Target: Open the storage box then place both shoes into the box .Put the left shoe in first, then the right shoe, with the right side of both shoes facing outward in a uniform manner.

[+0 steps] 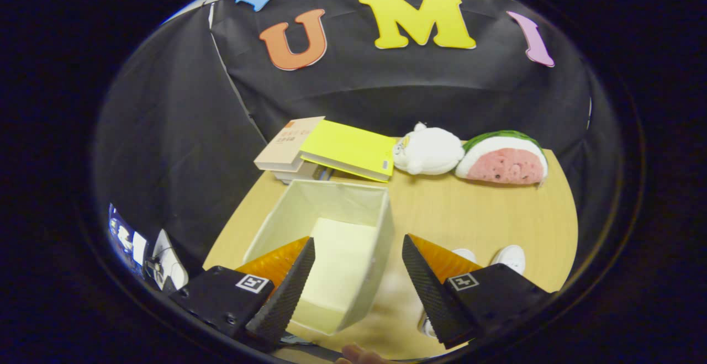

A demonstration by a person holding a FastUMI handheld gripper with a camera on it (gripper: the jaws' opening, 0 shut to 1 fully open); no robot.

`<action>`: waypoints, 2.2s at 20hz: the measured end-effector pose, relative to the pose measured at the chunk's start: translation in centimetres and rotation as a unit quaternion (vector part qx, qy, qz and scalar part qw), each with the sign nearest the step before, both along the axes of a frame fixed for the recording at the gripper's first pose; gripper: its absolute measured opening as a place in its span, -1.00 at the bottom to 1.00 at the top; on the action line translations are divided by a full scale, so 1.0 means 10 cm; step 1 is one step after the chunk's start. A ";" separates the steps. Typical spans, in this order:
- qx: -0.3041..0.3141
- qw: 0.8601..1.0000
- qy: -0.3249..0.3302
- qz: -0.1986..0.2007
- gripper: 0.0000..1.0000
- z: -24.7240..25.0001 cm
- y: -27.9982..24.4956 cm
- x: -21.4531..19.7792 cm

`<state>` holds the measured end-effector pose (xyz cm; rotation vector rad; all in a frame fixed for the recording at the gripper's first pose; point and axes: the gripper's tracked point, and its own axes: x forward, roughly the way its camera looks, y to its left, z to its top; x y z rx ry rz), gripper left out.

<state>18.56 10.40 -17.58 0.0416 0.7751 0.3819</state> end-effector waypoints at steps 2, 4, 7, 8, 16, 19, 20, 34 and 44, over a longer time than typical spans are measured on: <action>-0.020 1.000 -0.002 -0.017 1.00 -0.15 -0.27 0.04; -0.029 0.999 0.010 -0.038 1.00 -0.37 -0.53 0.06; -0.036 0.995 0.072 -0.064 1.00 -0.76 -0.85 -0.03; -0.044 0.991 0.102 -0.070 1.00 -0.91 -0.95 -0.09; -0.029 0.964 0.239 -0.114 1.00 -1.67 -1.42 -0.31; -0.063 0.945 0.309 -0.086 1.00 -1.94 -1.49 -0.42; -0.075 0.943 0.317 -0.068 1.00 -2.02 -1.46 -0.42; -0.100 0.935 0.339 -0.029 0.30 -2.16 -1.52 -0.39; -0.068 0.937 0.341 -0.028 -0.88 -2.02 -1.38 -0.47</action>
